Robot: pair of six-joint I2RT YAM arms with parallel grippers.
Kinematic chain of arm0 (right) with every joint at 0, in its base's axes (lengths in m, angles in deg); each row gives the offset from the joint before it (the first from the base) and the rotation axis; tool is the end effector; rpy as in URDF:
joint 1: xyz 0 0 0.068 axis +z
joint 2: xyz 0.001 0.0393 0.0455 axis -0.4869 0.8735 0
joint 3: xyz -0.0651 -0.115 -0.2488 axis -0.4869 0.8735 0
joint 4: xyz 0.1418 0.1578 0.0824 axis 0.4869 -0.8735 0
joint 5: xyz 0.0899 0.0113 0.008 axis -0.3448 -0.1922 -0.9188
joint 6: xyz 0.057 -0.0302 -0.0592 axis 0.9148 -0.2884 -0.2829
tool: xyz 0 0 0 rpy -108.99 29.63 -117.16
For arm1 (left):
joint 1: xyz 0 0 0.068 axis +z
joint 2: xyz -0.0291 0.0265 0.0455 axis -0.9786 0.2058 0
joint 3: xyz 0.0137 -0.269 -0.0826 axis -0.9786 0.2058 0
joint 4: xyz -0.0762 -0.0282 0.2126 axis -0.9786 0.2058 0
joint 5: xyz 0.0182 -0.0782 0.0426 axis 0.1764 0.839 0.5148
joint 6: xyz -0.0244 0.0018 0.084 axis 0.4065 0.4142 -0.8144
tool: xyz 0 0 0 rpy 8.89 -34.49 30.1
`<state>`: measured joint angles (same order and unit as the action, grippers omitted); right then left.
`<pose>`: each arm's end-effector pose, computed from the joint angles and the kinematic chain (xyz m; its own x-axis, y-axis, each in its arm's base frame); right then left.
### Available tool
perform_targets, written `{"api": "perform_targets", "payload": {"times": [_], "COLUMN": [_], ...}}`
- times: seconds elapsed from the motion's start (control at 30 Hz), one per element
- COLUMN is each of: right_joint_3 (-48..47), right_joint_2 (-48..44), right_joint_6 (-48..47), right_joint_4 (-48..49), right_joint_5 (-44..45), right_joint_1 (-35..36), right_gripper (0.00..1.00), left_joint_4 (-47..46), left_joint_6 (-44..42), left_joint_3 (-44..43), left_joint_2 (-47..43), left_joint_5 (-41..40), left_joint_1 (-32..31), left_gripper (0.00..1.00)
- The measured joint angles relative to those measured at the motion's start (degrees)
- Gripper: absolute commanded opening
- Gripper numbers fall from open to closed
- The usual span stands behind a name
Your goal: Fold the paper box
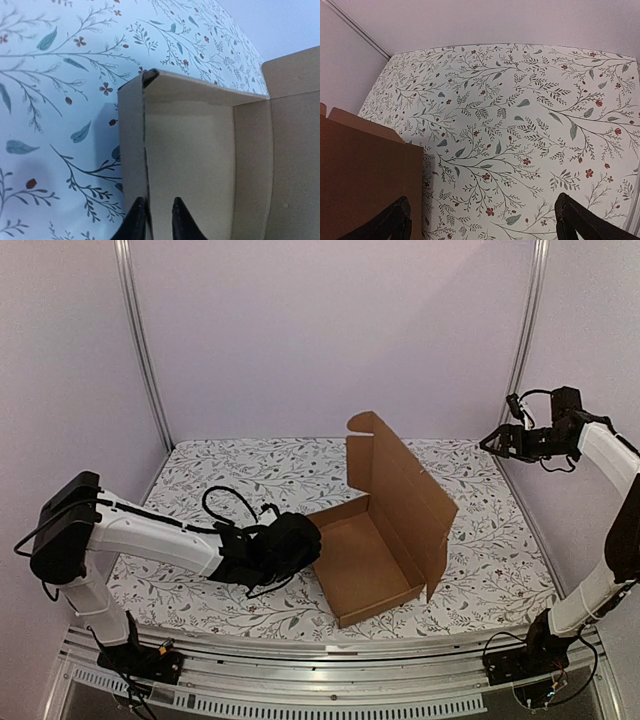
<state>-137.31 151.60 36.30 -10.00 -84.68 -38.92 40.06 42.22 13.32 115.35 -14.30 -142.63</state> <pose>0.3097 -0.0023 0.3181 -0.6915 0.0386 -0.7214 -0.3767 0.8328 0.4057 0.1855 -0.2922 0.1820 -0.6424 -0.5947 -0.4834 -0.2356 0.7535 -0.6139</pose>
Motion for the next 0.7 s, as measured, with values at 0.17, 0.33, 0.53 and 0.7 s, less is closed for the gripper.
{"api": "perform_targets", "payload": {"times": [0.17,0.33,0.53,0.7], "right_joint_3": [1.9,3.7,7.9,9.6], "right_joint_2": [-0.2,-2.6,-9.1,-10.9], "right_joint_6": [-0.6,-3.6,-9.0,-18.5], "right_joint_4": [0.1,-1.9,-6.8,-15.1], "right_joint_5": [-0.4,-1.9,-8.5,-11.3], "right_joint_1": [0.0,0.0,0.6,6.6], "right_gripper": [0.99,0.99,0.97,0.96], "left_joint_4": [-3.3,1.7,8.6,5.6], "left_joint_6": [5.7,3.8,-29.8,-61.5], "left_joint_3": [0.3,0.3,-4.1,-10.9], "left_joint_2": [0.3,-2.0,-10.5,-9.1], "left_joint_5": [-2.3,-1.4,-2.3,3.5], "left_joint_1": [-2.2,-3.1,-4.3,0.0], "left_gripper": [0.42,0.45,0.77,0.8]}}
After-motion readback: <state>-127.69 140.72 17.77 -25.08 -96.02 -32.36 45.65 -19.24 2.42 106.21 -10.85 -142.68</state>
